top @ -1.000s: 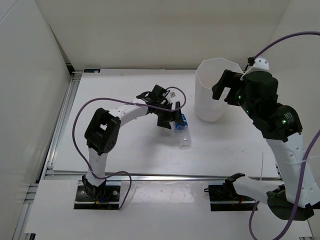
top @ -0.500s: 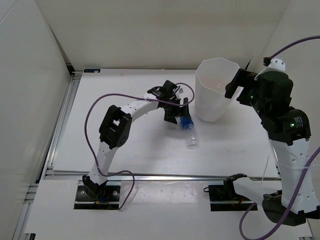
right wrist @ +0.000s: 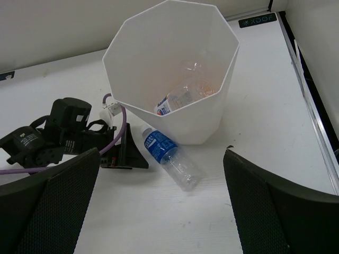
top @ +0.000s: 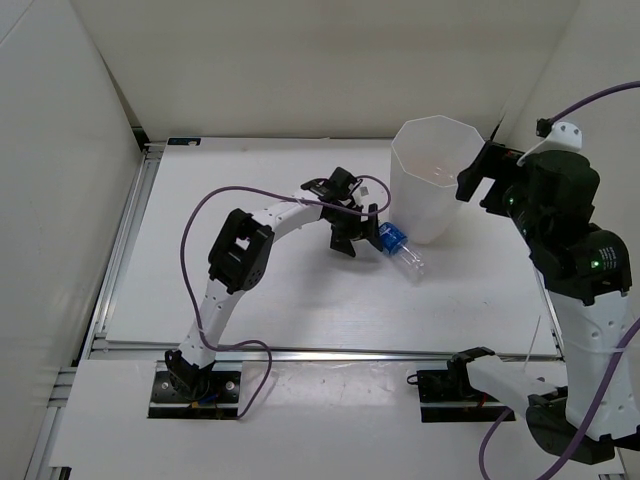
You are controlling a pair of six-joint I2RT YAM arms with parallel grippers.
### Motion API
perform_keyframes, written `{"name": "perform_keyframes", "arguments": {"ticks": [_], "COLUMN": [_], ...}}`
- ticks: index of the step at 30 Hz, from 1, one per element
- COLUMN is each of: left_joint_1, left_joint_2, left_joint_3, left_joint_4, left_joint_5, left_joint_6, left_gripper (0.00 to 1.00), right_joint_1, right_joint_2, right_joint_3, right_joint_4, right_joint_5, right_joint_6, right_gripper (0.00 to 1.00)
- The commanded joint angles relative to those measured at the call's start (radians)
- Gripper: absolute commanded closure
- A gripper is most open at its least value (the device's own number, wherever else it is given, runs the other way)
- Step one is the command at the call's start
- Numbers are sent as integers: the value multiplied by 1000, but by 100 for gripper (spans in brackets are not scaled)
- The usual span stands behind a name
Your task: Put the plastic bottles in the bin
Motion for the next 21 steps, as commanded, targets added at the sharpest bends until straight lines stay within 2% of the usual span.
{"name": "perform_keyframes", "arguments": {"ticks": [1,12,15,21], "left_joint_1": [-8,-8,-8,41], "left_joint_2": [3,-50,-50,-116], "left_joint_3": [72,39,61,-39], "left_joint_4": [2,2,24,135], "left_joint_5": [43,52,40,-18], "left_joint_6": [-3,-23,-83,-247], "left_gripper": [0,0,0,0], "right_joint_1": [-4,-4,-4,-4], "right_joint_2": [-22,-52,-52,-52], "right_joint_3": [-6,-67,-68,-68], "right_joint_4": [-2,-2,-2,-2], "right_joint_5": [24,34,34,34], "right_joint_6": [-26,15,26,15], "right_gripper": [0,0,0,0]}}
